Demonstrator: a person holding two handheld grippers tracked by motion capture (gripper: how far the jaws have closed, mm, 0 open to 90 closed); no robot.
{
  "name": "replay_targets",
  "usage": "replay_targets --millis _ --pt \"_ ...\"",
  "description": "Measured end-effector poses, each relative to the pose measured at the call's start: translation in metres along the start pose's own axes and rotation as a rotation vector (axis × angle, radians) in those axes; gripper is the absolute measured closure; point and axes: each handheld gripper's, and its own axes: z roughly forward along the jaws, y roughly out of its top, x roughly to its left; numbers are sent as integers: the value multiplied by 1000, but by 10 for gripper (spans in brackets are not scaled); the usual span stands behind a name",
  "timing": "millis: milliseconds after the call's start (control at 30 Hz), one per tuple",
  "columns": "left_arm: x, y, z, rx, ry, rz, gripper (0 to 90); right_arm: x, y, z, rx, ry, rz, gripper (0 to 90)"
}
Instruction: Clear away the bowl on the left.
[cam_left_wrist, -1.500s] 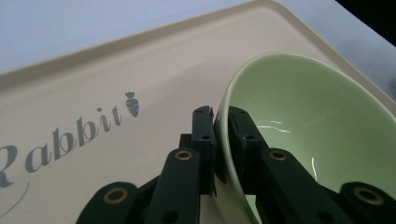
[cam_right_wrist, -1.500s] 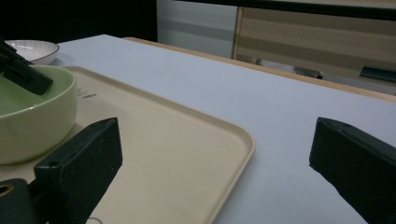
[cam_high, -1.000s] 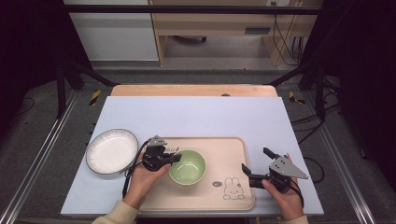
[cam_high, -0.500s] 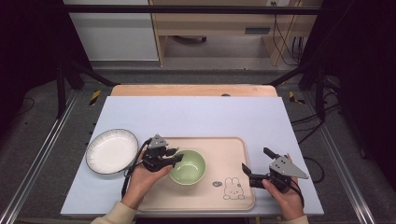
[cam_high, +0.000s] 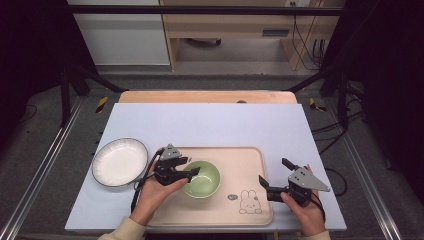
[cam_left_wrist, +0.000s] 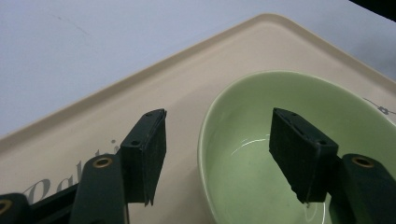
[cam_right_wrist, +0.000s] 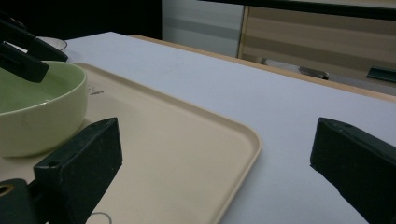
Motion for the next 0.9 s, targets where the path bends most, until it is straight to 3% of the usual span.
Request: replay_targets --millis 300,567,900 --pt "-1 2 -4 -16 -12 11 334 0 0 0 0 -1 3 24" --pt "-2 4 -11 -58 -34 27 254 0 0 0 -1 -2 5 24" --pt "-6 6 -23 -145 -67 94 169 1 2 2 -13 6 14 24"
